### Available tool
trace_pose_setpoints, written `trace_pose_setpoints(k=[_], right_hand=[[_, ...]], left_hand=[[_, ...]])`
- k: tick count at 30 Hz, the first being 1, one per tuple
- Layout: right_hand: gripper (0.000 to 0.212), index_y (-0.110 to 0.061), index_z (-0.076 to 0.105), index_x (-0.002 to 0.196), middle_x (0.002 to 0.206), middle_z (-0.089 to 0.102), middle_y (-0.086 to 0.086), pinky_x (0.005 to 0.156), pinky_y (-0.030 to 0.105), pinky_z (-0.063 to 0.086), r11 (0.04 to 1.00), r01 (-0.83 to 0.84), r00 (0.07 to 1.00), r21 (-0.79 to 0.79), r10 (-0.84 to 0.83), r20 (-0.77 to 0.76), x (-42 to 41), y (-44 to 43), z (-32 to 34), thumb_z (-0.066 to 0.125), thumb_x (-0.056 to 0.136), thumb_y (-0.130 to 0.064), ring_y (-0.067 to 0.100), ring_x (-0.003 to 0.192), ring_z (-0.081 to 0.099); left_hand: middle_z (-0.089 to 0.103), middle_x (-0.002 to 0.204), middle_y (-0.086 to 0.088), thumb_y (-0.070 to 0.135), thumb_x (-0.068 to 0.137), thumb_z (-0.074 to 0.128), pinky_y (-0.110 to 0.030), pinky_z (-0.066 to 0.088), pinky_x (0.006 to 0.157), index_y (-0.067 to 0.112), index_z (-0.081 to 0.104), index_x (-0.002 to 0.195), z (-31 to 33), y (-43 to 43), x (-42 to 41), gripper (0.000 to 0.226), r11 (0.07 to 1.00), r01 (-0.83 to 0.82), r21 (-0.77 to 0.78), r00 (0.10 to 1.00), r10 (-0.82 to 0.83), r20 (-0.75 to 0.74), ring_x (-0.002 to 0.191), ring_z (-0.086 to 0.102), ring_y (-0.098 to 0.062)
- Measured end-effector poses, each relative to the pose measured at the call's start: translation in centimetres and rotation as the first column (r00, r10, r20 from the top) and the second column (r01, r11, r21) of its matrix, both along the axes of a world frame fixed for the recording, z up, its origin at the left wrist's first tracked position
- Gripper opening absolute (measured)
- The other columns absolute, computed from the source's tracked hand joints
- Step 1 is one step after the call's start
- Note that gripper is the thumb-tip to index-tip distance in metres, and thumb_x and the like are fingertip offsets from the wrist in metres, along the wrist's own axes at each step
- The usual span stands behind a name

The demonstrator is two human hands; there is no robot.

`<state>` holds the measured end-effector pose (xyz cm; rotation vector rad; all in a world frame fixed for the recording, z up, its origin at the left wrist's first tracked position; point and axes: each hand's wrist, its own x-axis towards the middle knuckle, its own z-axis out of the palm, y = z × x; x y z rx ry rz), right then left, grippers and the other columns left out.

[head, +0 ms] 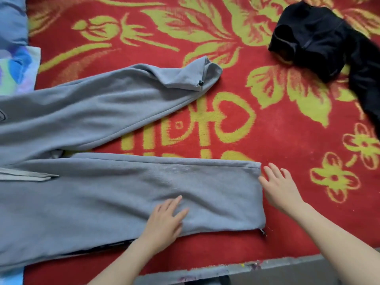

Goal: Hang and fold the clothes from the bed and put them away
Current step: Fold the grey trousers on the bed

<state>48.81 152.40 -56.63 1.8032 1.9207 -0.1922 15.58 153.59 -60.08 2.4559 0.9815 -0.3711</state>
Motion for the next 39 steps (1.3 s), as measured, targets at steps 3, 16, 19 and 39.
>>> trace_pose_setpoints(k=[3,16,19,39], right_hand=[[0.039,-0.003,0.069,0.065,0.092,0.068,0.026,0.065,0.047,0.054,0.996,-0.082,0.995,0.023,0.083,-0.052,-3.8,5.0,0.2,0.084,0.029,0.001,0.04,0.091,0.067],[0.063,-0.02,0.027,0.143,0.137,0.04,0.011,0.084,0.044,0.047,0.884,0.466,0.788,-0.034,-0.432,-0.439,-8.7,24.0,-2.2,0.055,0.086,-0.012,0.032,0.113,0.049],[0.078,-0.025,0.016,0.148,0.142,0.036,0.007,0.077,0.04,0.05,0.801,0.596,0.613,-0.053,-0.496,-0.615,-8.9,26.5,-3.3,0.06,0.085,-0.011,0.029,0.107,0.055],[0.072,-0.015,0.019,0.149,0.148,0.03,0.013,0.106,0.036,0.035,0.566,0.812,0.294,-0.144,-0.609,-0.737,-6.2,41.2,-1.9,0.055,0.087,-0.018,0.028,0.132,0.036]], left_hand=[[0.064,0.114,-0.026,0.023,0.027,0.093,-0.043,0.056,0.066,0.017,0.076,0.096,0.1,5.1,-0.8,0.071,0.971,-0.213,0.111,0.97,0.224,-0.098,0.094,0.067,-0.039],[-0.019,0.155,-0.019,0.068,0.073,0.059,-0.055,0.007,0.113,0.034,-0.028,0.14,-4.6,17.6,-6.3,0.116,0.865,-0.443,0.234,0.765,0.501,-0.404,0.142,-0.014,-0.04],[-0.026,0.153,-0.018,0.073,0.065,0.06,-0.054,0.004,0.114,0.025,-0.043,0.125,-5.8,18.5,-6.9,0.129,0.88,-0.433,0.195,0.761,0.473,-0.443,0.142,-0.018,-0.039],[-0.034,0.149,-0.019,0.062,0.068,0.07,-0.06,0.001,0.111,0.018,-0.049,0.117,-6.3,20.3,-6.1,0.136,0.851,-0.526,0.008,0.741,0.463,-0.487,0.138,-0.024,-0.045]])
